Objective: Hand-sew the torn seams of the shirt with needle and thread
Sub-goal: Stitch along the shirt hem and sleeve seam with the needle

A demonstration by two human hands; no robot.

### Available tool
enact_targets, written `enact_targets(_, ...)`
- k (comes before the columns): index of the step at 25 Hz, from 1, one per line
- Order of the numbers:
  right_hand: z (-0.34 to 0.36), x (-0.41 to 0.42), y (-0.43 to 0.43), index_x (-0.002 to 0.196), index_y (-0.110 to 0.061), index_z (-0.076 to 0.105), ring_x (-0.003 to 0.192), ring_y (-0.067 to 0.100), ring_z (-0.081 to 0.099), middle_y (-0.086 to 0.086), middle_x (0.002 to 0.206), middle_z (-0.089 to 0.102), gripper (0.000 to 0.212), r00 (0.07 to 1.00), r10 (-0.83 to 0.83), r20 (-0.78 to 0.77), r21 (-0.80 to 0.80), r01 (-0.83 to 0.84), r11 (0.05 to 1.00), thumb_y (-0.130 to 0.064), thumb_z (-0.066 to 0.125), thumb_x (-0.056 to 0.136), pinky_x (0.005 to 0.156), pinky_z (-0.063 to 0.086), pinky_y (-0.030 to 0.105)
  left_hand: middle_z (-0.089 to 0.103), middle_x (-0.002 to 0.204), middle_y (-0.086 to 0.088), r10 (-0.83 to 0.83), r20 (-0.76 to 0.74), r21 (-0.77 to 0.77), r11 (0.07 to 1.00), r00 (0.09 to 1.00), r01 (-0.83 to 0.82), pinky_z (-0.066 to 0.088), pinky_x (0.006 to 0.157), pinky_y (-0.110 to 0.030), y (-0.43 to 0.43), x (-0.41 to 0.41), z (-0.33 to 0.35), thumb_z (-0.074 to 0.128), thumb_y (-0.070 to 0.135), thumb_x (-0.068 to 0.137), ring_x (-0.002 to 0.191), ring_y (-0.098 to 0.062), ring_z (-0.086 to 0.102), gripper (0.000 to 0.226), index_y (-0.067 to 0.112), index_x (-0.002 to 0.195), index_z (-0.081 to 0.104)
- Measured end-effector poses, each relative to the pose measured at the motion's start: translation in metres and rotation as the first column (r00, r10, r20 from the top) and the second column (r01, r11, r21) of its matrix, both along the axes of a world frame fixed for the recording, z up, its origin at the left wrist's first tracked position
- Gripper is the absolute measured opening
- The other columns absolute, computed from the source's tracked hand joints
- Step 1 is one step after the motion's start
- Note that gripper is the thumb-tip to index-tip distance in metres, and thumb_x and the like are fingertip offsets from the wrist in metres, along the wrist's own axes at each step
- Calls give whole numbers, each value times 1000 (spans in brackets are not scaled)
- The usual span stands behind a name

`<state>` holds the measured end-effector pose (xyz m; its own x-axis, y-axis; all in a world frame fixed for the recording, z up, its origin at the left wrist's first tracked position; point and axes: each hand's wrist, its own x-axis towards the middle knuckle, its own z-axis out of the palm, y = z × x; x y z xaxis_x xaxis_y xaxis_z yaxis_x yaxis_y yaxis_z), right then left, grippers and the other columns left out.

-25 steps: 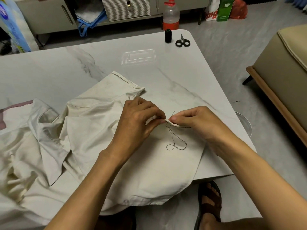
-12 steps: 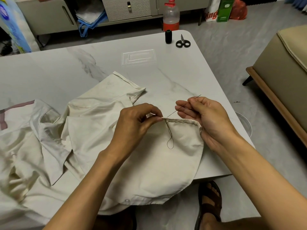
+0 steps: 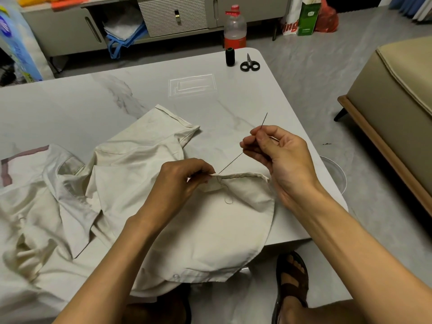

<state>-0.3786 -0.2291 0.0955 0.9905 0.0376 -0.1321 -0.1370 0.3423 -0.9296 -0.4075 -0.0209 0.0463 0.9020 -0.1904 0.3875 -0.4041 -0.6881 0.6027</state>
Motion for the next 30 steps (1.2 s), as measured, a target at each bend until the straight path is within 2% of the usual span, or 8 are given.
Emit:
enact_targets(4, 23, -15, 1, 92, -3, 63, 82, 23, 73, 9, 80, 73, 13, 989, 63, 134, -17, -61, 998, -7, 53, 99, 82, 58, 31, 74, 89, 4, 3, -9, 24, 1000, 1000, -3, 53, 75, -22, 11, -5, -12, 74, -11, 81, 83, -6, 69, 21, 9, 89, 75)
enact_targets(8, 46, -29, -6, 89, -6, 64, 64, 19, 67, 3, 68, 66, 16, 966, 185, 183, 16, -191, 982, -5, 52, 98, 70, 57, 31, 73, 103, 6, 1, -51, 2, 1000, 999, -1, 55, 85, -23, 23, -9, -25, 72, -15, 79, 99, 0, 68, 25, 7, 88, 76)
enact_targets(14, 69, -41, -32, 90, -4, 63, 50, 8, 54, 2, 64, 58, 14, 882, 470, -34, 204, -454, 867, -4, 51, 95, 53, 52, 22, 74, 110, 3, 151, -60, 88, 985, 987, -146, 48, 94, -15, 19, -10, -33, 66, -19, 78, 107, -7, 65, 34, 10, 90, 80)
enact_targets(17, 70, -42, -40, 90, -3, 64, 49, 7, 54, 2, 64, 58, 14, 815, 572, -97, 201, -547, 813, -3, 51, 95, 51, 52, 21, 73, 110, 6, 239, -179, -4, 970, 954, -244, 38, 95, -4, 11, -10, -26, 55, -18, 79, 109, -1, 61, 40, 11, 90, 80)
enact_targets(20, 59, -38, -38, 90, -3, 65, 52, 10, 57, 3, 65, 61, 13, 847, 520, -109, 120, -508, 853, -4, 53, 95, 56, 54, 24, 71, 111, 12, 271, -286, -145, 936, 919, -321, 43, 96, -11, 0, -14, -15, 52, -15, 81, 110, 1, 61, 41, 14, 94, 78)
enact_targets(22, 47, -33, -35, 91, -3, 66, 54, 11, 58, 3, 65, 62, 13, 902, 419, -102, 43, -417, 908, -4, 54, 96, 60, 55, 25, 70, 111, 10, 305, -323, -231, 893, 896, -387, 49, 89, -17, -4, -18, -11, 54, -10, 83, 102, -2, 66, 40, 19, 100, 76)
enact_targets(25, 32, -28, -28, 91, -3, 67, 57, 14, 58, 3, 67, 63, 14, 940, 331, -85, -77, -337, 938, -6, 55, 97, 63, 56, 27, 72, 96, 6, 324, -420, -250, 857, 848, -451, 52, 81, -26, -3, -26, -9, 63, 3, 86, 87, -12, 68, 32, 30, 97, 76)
enact_targets(30, 8, -24, -7, 93, -3, 69, 57, 13, 57, 5, 68, 61, 16, 942, 327, -77, -247, -336, 909, -7, 54, 98, 60, 55, 26, 73, 82, 8, 210, -546, -279, 867, 811, -413, 53, 76, -21, 1, -22, -7, 74, 3, 85, 77, -6, 69, 18, 18, 94, 77)
